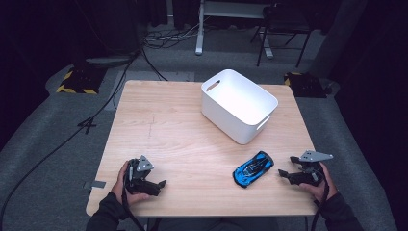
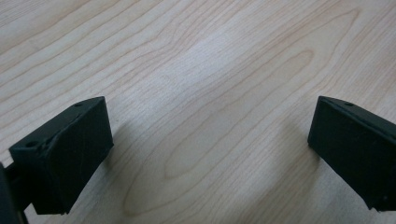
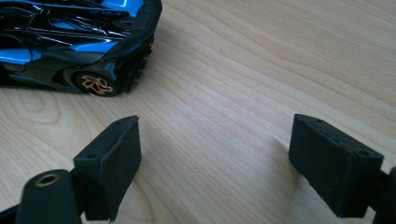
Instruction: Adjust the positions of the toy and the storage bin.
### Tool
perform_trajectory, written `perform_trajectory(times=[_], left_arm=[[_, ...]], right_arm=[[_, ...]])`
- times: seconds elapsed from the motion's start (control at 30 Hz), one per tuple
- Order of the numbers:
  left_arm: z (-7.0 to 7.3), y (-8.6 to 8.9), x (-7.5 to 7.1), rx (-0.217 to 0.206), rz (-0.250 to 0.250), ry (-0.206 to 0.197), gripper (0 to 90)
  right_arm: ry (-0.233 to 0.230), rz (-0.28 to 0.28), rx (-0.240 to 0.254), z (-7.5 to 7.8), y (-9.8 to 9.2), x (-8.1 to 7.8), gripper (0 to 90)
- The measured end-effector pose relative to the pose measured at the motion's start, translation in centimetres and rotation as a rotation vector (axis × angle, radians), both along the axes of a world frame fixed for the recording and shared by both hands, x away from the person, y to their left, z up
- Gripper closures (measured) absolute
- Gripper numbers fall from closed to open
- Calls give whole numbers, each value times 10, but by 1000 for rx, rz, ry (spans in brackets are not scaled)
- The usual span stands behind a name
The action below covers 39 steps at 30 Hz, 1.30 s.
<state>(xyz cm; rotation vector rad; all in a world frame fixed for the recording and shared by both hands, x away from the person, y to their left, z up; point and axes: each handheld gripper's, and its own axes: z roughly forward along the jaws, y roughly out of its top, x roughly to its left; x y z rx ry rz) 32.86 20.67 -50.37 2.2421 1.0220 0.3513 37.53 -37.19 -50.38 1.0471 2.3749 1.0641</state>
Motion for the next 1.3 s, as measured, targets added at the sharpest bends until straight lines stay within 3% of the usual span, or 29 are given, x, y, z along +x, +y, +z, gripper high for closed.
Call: perform_trajectory(times=[0.43,0.5,0.57,0.8,0.83,1.1,1.13,1.2,1.3], left_arm=[[0,-6,-5,-1,-10,-2,6],[0,-13,-5,-4,-28,3,6],[0,-20,-5,-5,-44,0,6],[0,-35,-6,-8,-88,9,6],[0,-38,-5,-3,-97,-4,6],[1,-68,-2,5,-160,-7,6],[1,-71,-3,-3,-156,16,6],[1,-76,-1,4,-181,-1,6],[0,-82,2,-1,-201,6,5]], right_arm=[[-3,19,-10,1,3,-2,175],[-15,42,-21,1,6,-3,167],[7,61,-19,1,8,-2,148],[17,102,-17,1,21,0,144],[19,108,-19,1,22,0,144],[8,173,-17,1,47,-1,154],[-4,180,-19,1,49,-1,156],[-15,191,-22,1,53,-3,168],[-9,222,-17,1,58,-3,181]])
